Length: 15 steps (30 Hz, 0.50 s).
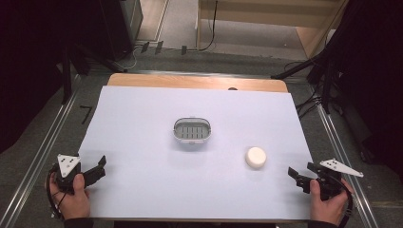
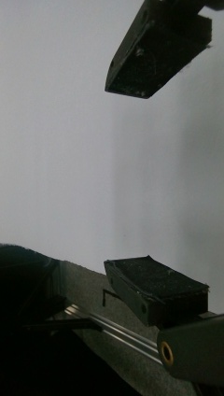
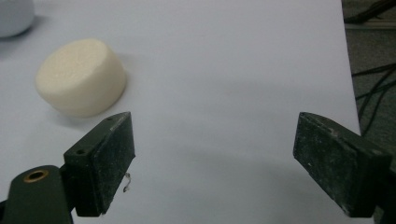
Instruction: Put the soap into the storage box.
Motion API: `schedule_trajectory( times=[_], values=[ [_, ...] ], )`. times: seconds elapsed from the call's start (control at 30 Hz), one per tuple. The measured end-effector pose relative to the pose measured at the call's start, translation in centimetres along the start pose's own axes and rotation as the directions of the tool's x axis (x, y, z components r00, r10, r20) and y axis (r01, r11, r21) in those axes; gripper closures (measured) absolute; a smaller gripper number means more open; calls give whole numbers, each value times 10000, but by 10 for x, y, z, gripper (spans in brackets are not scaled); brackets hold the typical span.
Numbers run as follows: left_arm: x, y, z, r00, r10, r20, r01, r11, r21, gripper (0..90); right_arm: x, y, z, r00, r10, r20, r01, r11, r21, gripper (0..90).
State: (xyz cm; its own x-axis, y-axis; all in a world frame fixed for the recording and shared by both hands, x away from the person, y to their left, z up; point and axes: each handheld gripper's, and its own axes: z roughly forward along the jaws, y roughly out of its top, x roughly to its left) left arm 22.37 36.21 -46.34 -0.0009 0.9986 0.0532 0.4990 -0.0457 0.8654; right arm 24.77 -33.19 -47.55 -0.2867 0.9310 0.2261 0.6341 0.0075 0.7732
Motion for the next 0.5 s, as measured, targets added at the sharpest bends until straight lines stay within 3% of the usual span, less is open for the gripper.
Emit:
schedule_trajectory(
  times=[0.13, 0.3, 0.4, 0.5],
  values=[
    [0, 0, 0, 10000, -32, 20, 32, 10000, -28, 138, 5, 8, -2, 9994, -142, 326, 127, 9989, 443, 113],
    [1, -1, -1, 10000, -56, 67, 57, 9999, -137, 138, 15, 19, -4, 9994, -339, 38, 333, 9935, 1093, 137],
    [1, -1, -1, 9999, -86, 83, 87, 9999, -147, 138, 21, 22, -4, 9987, -498, 86, 483, 9906, 1277, 143],
    [1, -1, -1, 9999, -50, 100, 52, 9999, -122, 138, 24, 25, -3, 9988, -376, 308, 334, 9913, 1275, 156]
  ],
)
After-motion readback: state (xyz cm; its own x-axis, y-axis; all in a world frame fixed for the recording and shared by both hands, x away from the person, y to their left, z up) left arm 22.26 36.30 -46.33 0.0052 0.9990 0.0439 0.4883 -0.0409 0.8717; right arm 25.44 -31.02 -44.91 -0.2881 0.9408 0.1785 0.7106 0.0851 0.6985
